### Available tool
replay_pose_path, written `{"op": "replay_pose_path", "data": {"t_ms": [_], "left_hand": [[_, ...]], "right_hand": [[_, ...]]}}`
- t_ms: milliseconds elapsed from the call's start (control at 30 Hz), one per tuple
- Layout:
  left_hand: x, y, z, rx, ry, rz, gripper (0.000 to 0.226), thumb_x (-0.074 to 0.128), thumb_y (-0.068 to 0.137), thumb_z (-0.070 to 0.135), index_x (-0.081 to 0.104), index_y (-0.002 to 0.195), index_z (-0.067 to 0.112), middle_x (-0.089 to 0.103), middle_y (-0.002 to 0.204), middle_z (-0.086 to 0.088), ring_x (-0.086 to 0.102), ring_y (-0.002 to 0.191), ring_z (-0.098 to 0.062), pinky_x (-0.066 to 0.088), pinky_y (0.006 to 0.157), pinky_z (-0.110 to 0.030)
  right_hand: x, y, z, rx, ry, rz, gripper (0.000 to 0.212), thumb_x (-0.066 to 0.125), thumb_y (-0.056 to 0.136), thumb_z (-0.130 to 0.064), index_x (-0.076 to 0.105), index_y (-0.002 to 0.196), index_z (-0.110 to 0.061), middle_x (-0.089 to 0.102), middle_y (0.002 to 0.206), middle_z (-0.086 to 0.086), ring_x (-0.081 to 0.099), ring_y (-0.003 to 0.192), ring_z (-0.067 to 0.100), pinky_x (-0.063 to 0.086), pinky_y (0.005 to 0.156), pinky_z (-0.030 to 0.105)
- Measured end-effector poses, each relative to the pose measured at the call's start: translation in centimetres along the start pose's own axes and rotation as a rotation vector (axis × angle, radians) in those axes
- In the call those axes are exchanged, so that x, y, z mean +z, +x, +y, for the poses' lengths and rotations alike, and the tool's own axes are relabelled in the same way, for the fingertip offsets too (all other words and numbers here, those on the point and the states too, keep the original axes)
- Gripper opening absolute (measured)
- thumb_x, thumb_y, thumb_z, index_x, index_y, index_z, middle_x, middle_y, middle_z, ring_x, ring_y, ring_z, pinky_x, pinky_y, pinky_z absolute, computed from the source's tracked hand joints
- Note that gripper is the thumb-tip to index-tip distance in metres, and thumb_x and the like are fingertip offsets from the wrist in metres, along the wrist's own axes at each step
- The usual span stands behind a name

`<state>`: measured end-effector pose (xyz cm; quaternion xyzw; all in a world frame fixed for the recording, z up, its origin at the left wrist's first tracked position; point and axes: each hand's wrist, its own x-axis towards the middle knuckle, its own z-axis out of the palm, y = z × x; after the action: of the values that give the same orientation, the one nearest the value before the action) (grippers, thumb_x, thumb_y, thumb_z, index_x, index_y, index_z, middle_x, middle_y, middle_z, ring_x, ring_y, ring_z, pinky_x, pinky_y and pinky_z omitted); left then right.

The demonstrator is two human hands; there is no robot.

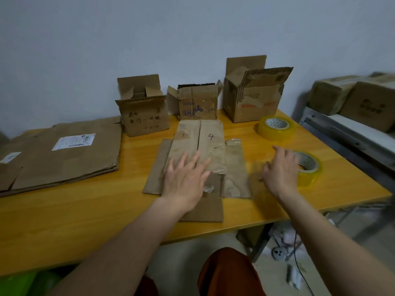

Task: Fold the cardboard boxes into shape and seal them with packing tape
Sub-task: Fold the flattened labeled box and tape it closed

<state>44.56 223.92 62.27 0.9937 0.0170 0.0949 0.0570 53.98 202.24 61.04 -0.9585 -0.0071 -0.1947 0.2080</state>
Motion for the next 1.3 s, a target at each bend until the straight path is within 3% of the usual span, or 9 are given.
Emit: {"op": "replay_pose_path", "data": {"t_ms": [167,300,433,500,600,833,900,1033,1300], "left_hand": [[1.5,1.3,0.3,-0.127,0.119,0.085,0.049,0.014,0.1,0.047,0.016,0.149,0.041,0.02,0.159,0.003,0.018,0.145,-0.027,0.015,0.117,-0.049],[1.3,2.5,-0.6,-0.153,0.127,0.051,0.057,0.022,0.097,0.054,0.011,0.15,0.036,0.014,0.16,-0.002,0.011,0.147,-0.025,0.009,0.118,-0.051],[-0.4,3.4,-2.0,-0.194,0.077,-0.12,0.083,0.041,0.088,0.067,0.001,0.152,0.032,-0.001,0.161,-0.002,-0.003,0.148,-0.022,-0.005,0.116,-0.048],[-1.2,3.4,-1.4,-0.203,0.048,-0.058,0.09,0.051,0.087,0.06,0.004,0.153,0.021,-0.001,0.161,-0.004,-0.003,0.148,-0.022,-0.007,0.116,-0.042],[-1.7,2.9,1.5,-0.001,-0.07,0.204,0.08,0.056,0.092,0.034,0.007,0.153,0.015,0.004,0.161,-0.002,0.0,0.147,-0.017,-0.005,0.114,-0.029],[-3.9,2.1,3.6,0.0,-0.779,0.16,0.042,0.043,0.098,0.003,0.049,0.138,0.016,0.047,0.144,0.0,0.043,0.132,-0.016,0.031,0.109,-0.023],[-3.9,1.2,3.0,-0.044,-0.847,0.267,0.036,0.044,0.097,0.0,0.062,0.125,0.014,0.06,0.129,-0.001,0.056,0.118,-0.016,0.043,0.104,-0.028],[-3.2,-0.4,2.0,-0.118,-0.966,0.365,0.025,0.053,0.093,0.002,0.068,0.104,0.017,0.066,0.112,0.001,0.061,0.103,-0.006,0.048,0.087,-0.011],[-3.4,-1.7,-0.2,-0.182,-0.951,0.519,0.008,0.067,0.087,0.011,0.064,0.083,0.017,0.066,0.098,0.0,0.065,0.089,-0.013,0.056,0.077,-0.028]], "right_hand": [[0.1,-0.3,5.0,0.286,-0.141,-0.12,0.056,0.058,0.087,-0.015,0.036,0.137,-0.006,0.029,0.149,0.016,0.013,0.143,0.032,0.007,0.117,0.053],[-0.1,0.1,7.4,0.149,-0.121,-0.158,0.038,0.056,0.091,-0.012,0.049,0.127,-0.009,0.041,0.144,0.014,0.016,0.142,0.032,0.022,0.114,0.046],[-1.0,-0.4,6.7,0.09,0.212,-0.11,0.046,0.067,0.085,-0.008,0.051,0.128,-0.004,0.045,0.142,0.013,0.016,0.144,0.028,0.023,0.115,0.045],[-1.6,-0.6,5.5,0.028,0.324,-0.082,0.047,0.069,0.083,-0.005,0.052,0.127,-0.002,0.043,0.145,0.011,0.014,0.145,0.026,0.021,0.117,0.042],[-2.7,-0.5,3.1,-0.138,0.382,-0.108,0.038,0.071,0.082,-0.007,0.056,0.116,-0.002,0.04,0.148,0.007,0.014,0.146,0.024,0.018,0.115,0.036],[-5.2,-2.5,-2.2,-0.352,0.632,-0.33,0.037,0.073,0.079,-0.01,0.054,0.11,-0.016,0.034,0.151,-0.002,0.019,0.144,0.016,0.02,0.116,0.032],[-5.3,-3.0,-3.1,-0.375,0.644,-0.361,0.035,0.073,0.079,-0.01,0.052,0.105,-0.02,0.033,0.151,-0.004,0.018,0.144,0.014,0.02,0.113,0.028],[-5.2,-3.6,-4.9,-0.394,0.611,-0.379,0.034,0.073,0.08,-0.011,0.05,0.1,-0.026,0.031,0.152,-0.006,0.016,0.145,0.013,0.018,0.113,0.028],[-5.6,-4.9,-8.0,-0.446,0.605,-0.443,0.035,0.073,0.08,-0.01,0.05,0.1,-0.028,0.024,0.155,-0.008,0.018,0.144,0.014,0.027,0.116,0.042]]}}
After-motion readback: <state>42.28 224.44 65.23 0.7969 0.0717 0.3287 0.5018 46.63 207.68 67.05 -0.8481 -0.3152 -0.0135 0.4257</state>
